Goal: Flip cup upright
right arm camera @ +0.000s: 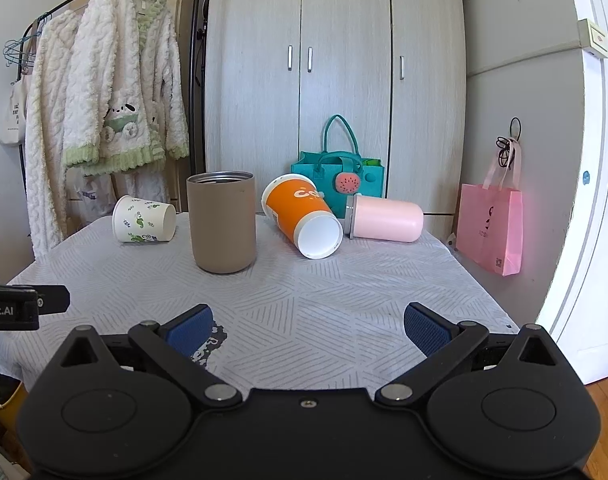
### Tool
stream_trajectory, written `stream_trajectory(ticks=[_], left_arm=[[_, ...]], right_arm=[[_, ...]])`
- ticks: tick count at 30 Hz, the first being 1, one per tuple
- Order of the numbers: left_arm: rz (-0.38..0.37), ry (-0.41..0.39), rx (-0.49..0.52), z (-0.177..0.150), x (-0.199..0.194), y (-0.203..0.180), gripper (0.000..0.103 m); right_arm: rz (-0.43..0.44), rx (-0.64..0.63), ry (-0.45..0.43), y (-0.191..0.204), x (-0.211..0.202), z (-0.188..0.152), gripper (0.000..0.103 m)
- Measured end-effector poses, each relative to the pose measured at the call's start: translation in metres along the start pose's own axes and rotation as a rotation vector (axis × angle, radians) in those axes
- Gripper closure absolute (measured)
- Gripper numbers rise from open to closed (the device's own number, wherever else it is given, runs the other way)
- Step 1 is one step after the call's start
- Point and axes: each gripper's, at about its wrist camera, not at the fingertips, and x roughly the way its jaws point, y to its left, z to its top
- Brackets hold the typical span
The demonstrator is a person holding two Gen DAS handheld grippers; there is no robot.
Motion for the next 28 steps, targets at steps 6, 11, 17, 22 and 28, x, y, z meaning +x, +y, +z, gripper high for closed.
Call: stream_trajectory(ticks=[6,11,17,22,28], left_arm=[[0.018,0.006,0.0,0.0003,0.0005,-0.0004,0.0],[0.025,-0.002,0.006,-0.001,-0.0007,-0.0004,0.0],[0.033,-0.029,0.026,-0.0025,-0.0048,-0.0021,0.0],[0.038,-0.027,0.027,-0.0018,-0.0049,-0.0017,0.0],[0.005,-0.028,0.03,-0.0015,-0.0067,-0.0005,0.0]], right_arm=[[-0.001,0.001,0.002,0.0001,0.0005,0.0007,0.0],[-0.001,0.001,0.002,0.0001,0.0005,0.0006,0.0],[-0.001,0.0,0.005,0.0003,0.0,0.0005,0.0],[-0.001,0.002,0.009,0.0006,-0.0005,-0.0008,0.0],[-0.005,0.004,0.002,0.0004,-0.0015,-0.0017,0.0]])
